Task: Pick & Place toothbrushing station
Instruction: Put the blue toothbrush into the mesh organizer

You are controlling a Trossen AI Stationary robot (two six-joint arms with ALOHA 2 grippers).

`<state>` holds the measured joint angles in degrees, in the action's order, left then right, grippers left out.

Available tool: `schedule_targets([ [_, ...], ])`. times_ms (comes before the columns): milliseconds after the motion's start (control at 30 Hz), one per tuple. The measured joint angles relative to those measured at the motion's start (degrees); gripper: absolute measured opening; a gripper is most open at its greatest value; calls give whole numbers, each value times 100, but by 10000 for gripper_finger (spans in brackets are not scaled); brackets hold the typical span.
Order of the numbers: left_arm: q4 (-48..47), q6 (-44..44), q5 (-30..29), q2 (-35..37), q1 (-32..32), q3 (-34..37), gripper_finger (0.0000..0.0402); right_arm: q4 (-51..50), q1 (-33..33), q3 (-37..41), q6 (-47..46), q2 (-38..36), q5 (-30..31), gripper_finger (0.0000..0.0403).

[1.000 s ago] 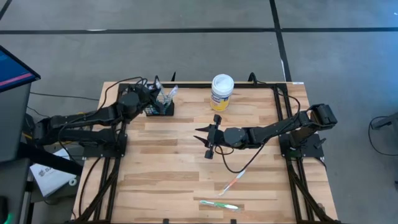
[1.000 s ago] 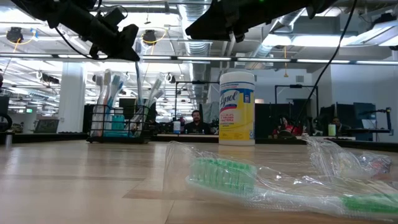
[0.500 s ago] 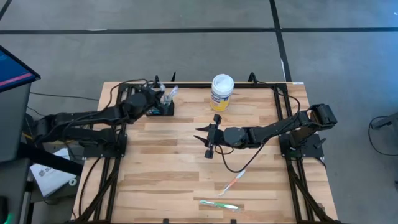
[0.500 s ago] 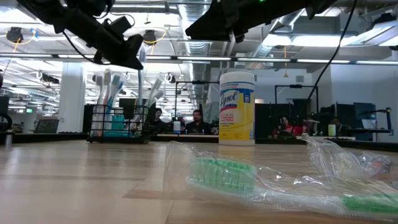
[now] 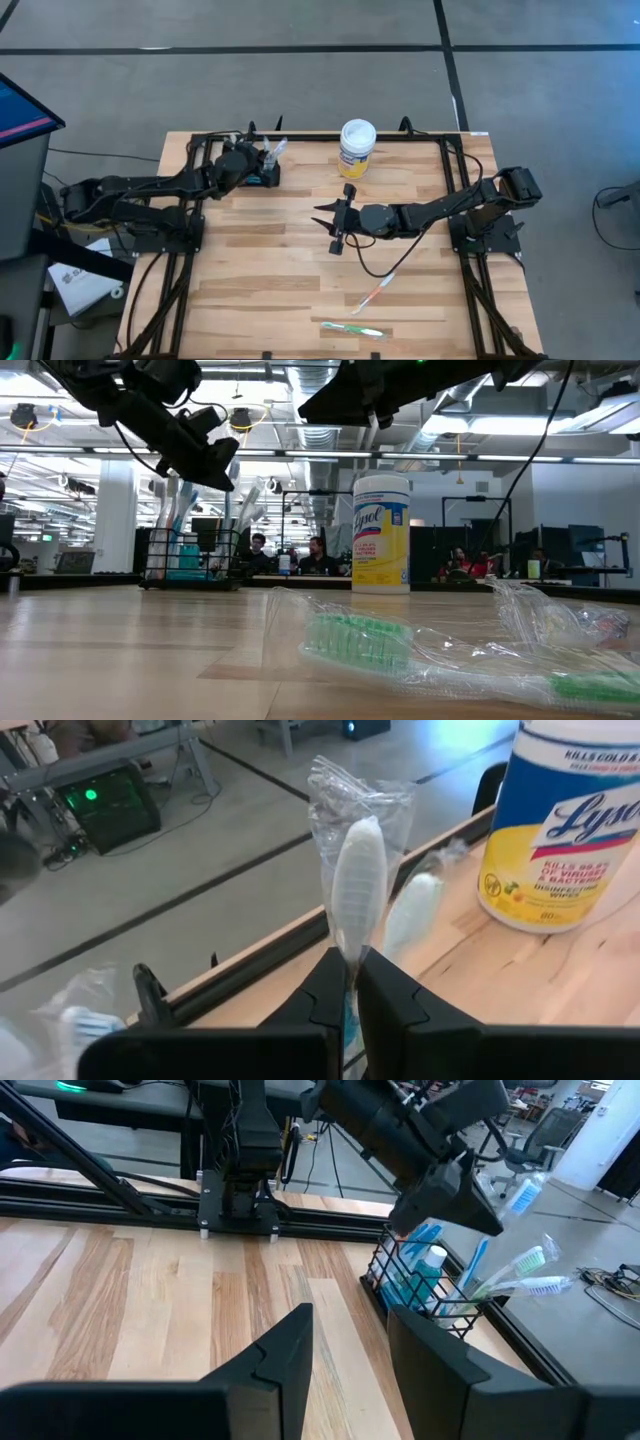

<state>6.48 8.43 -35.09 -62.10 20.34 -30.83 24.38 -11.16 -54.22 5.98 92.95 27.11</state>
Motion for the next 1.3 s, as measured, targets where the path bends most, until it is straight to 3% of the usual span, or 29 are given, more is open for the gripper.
schedule_targets([
  [500,-4,304,105,-569,140,0,11,-40,2,0,0,2,-2,123],
  [933,-5,266,90,-424,118,7,57,-63,2,0,0,4,-2,123],
  [1300,-87,195,93,118,59,7,125,-67,2,0,0,4,-2,123],
])
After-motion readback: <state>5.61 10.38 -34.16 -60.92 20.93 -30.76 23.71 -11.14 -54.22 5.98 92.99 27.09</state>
